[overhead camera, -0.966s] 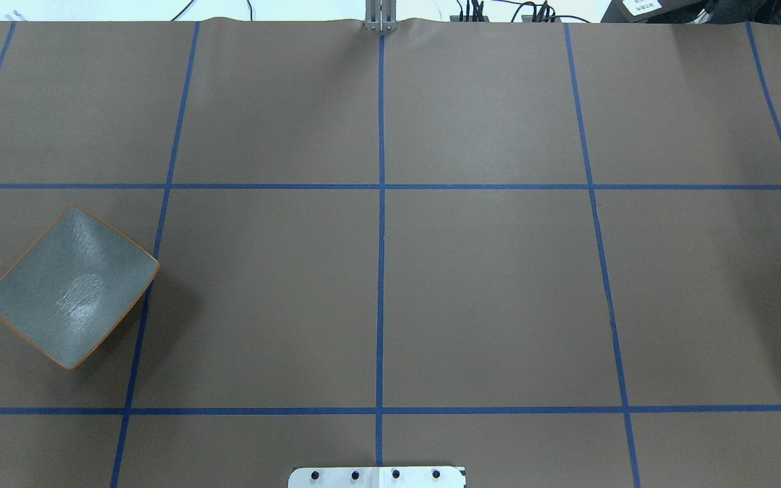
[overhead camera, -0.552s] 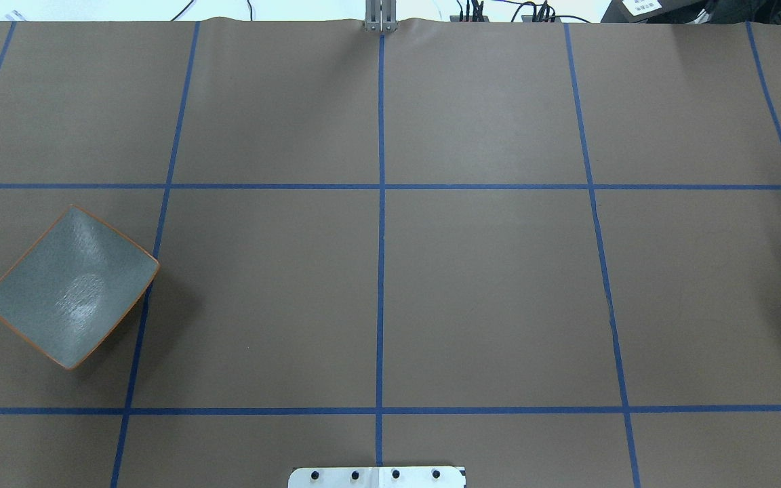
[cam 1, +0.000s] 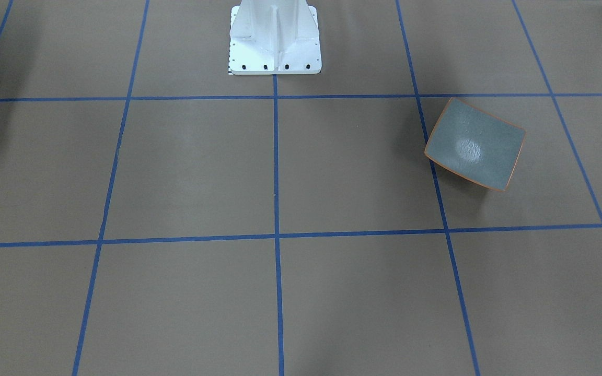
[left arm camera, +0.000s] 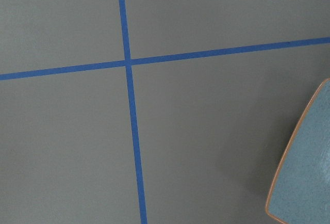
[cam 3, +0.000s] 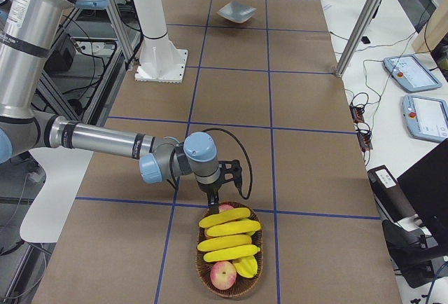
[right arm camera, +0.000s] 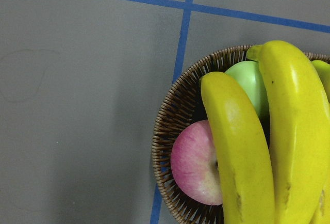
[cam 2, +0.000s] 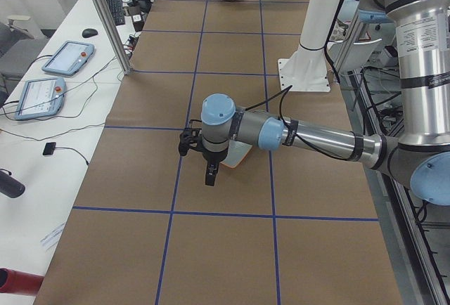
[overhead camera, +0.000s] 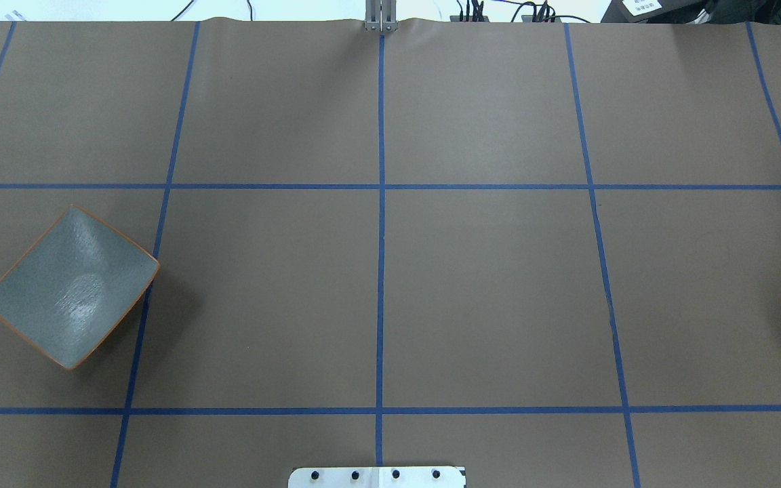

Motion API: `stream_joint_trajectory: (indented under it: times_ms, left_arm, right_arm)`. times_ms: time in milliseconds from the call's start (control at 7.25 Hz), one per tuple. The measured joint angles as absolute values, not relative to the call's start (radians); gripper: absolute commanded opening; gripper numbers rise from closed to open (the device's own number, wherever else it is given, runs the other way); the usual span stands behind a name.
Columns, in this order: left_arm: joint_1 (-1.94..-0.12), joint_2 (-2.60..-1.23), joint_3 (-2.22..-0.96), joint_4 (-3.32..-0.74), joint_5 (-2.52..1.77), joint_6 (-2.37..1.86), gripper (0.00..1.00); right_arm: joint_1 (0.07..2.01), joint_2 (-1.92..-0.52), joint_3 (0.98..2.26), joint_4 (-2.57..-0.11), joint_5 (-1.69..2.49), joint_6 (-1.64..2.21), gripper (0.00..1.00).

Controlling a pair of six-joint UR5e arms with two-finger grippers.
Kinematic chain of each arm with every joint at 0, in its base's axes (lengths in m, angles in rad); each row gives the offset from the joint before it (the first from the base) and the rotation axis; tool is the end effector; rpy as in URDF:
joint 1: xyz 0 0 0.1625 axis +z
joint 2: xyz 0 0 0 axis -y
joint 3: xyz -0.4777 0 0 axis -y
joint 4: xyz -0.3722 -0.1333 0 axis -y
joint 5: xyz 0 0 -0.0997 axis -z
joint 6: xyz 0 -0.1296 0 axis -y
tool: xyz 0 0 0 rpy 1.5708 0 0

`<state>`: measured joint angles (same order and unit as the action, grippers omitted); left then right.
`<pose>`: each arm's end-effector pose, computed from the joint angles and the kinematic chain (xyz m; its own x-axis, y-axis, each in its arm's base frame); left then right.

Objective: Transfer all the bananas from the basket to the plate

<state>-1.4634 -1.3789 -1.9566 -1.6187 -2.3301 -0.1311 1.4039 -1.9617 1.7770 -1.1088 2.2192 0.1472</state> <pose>-0.0017 -0.3959 0.6271 0.7110 0.1134 -0.6940 -0.0112 0.9886 0.1500 0.0031 -0.3129 0.7446 0.7737 -0.1531 0.6147 0.0468 0.9815 0.1856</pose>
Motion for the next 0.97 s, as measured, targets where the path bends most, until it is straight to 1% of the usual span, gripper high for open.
stream_joint_trajectory:
  times_ms: [552,828,966]
  left_arm:
    - [-1.463,-1.379,-1.957,-1.62,-2.33,-0.13,1.0]
    - [-1.463,-1.38,-1.957,-1.62,-2.329,-0.13,1.0]
    - [-1.463,-1.38,-1.958,-1.62,-2.33,-0.13,1.0]
  right_arm:
    - [1.382,-1.951,1.726,-1.108,2.166,0.123,0.96]
    - [1.367,-1.933,1.7,-1.108,2.162,0.12,0.9]
    - [1.36,-1.926,1.689,-1.108,2.162,0.12,0.9]
